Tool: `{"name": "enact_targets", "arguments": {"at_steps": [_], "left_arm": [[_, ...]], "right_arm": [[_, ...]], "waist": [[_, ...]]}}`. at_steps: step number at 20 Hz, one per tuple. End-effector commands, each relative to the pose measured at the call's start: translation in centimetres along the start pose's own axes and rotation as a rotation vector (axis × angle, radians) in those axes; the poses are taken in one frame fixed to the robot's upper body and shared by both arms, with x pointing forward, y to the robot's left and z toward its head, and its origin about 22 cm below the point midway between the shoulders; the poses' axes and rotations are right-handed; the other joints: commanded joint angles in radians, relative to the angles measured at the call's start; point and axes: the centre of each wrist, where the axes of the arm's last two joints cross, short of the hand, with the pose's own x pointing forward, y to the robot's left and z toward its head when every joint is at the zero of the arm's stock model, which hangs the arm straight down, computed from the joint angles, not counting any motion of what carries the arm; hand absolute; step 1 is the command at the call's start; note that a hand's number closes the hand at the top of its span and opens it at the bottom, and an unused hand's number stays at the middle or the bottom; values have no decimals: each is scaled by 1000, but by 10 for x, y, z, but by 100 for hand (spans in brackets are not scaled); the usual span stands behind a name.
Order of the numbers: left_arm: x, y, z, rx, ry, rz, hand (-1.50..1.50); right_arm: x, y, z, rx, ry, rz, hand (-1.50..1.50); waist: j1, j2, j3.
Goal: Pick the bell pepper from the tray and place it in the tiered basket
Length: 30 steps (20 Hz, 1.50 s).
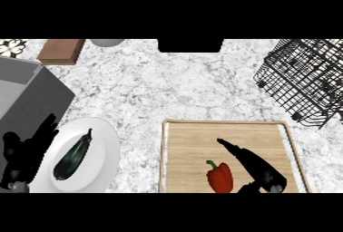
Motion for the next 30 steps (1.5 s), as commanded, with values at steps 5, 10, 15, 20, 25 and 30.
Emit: {"name": "enact_targets", "arguments": {"at_steps": [5,10,15,20,25,30], "left_arm": [[3,-5,2,-3,-15,4,0],[0,19,12,-15,7,4,0],[-2,6,8,-14,2,4,0],[-5,5,5,-5,-8,-8,0],[11,-1,0,-40,-33,-24,0],[19,-7,-4,-78,-57,-36,0]], "right_arm": [[3,37,-17,39,-155,31,150],[10,19,-13,-58,-168,-31,150],[11,15,-3,-168,-168,-66,150],[47,-4,-10,-377,-23,-119,150],[49,-65,-13,-811,306,-68,150],[94,-106,-16,-1141,467,-61,150]], "waist": [[14,18,20],[14,17,19],[9,17,19],[22,20,17],[74,40,-1],[122,43,1]]}}
